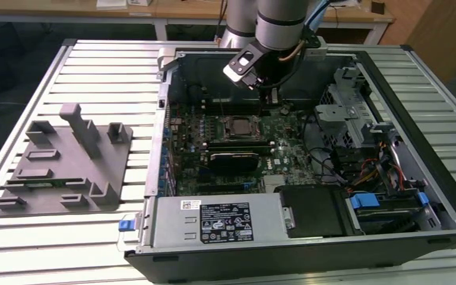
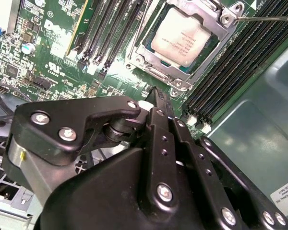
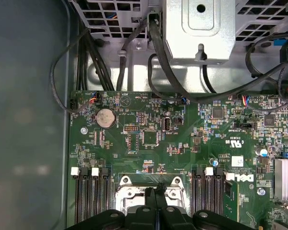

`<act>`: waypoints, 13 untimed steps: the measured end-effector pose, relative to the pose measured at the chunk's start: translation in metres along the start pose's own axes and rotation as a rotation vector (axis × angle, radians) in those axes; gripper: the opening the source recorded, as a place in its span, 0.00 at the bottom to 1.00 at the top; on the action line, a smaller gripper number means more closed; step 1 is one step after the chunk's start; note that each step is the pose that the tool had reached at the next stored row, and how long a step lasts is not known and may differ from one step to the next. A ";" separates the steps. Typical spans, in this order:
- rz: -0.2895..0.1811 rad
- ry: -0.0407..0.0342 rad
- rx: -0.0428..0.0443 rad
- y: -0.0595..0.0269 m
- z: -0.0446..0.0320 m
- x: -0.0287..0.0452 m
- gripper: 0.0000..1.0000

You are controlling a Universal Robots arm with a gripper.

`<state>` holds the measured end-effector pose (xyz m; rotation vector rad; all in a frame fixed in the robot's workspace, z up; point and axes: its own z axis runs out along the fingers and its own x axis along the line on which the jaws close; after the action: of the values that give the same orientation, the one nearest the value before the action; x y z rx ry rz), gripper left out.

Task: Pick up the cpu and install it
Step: 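Close the cpu cover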

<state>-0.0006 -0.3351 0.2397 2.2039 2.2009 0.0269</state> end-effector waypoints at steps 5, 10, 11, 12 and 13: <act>0.000 -0.0002 0.0001 -0.0008 0.0000 -0.0001 0.11; 0.000 0.0000 0.0000 -0.0088 0.0016 -0.0005 0.11; 0.000 0.0001 0.0000 -0.0100 0.0022 -0.0006 0.11; 0.000 0.0001 -0.0001 -0.0108 0.0028 -0.0007 0.11; 0.000 -0.0001 0.0000 -0.0114 0.0033 -0.0009 0.11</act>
<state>-0.0119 -0.3360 0.2361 2.2039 2.2009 0.0268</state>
